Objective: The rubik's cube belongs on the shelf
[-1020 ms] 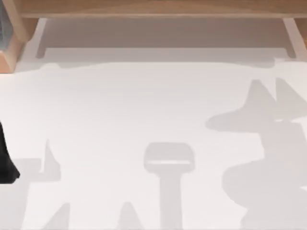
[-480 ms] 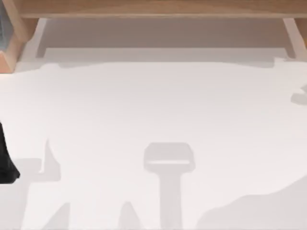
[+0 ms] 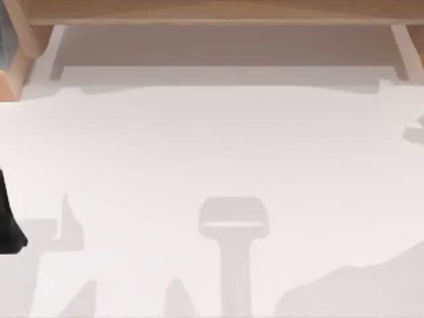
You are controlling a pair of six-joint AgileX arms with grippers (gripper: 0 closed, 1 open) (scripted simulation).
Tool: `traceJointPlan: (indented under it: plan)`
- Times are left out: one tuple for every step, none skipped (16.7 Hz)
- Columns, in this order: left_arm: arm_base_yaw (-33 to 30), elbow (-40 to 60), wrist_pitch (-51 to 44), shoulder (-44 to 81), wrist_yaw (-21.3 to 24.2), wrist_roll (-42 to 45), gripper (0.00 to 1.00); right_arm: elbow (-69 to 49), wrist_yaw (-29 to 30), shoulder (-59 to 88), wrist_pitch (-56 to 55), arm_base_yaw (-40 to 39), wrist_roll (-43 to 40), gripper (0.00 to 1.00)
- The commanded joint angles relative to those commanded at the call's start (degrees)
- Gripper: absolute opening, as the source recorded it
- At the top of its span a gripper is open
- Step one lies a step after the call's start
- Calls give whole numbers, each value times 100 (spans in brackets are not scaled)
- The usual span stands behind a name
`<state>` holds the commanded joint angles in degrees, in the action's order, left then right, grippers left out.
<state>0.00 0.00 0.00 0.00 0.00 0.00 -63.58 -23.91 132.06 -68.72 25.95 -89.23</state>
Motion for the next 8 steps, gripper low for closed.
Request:
traceJointPlan:
  plan:
    - [0, 0, 0, 0, 0, 0, 100, -96, 19, 41, 47, -13, -2, 100]
    - [0, 0, 0, 0, 0, 0, 100, -209, 40, 94, 106, -32, -3, 100]
    - [0, 0, 0, 0, 0, 0, 100, -327, 61, 150, 170, -52, -4, 100]
    - [0, 0, 0, 0, 0, 0, 100, -438, 80, 202, 229, -71, -5, 100]
    - [0, 0, 0, 0, 0, 0, 100, -528, 96, 245, 278, -87, -6, 100]
    - [0, 0, 0, 0, 0, 0, 100, -585, 106, 272, 308, -97, -6, 100]
    - [0, 0, 0, 0, 0, 0, 100, -598, 108, 278, 315, -99, -6, 100]
    - [0, 0, 0, 0, 0, 0, 100, -598, 108, 278, 315, -99, -6, 100]
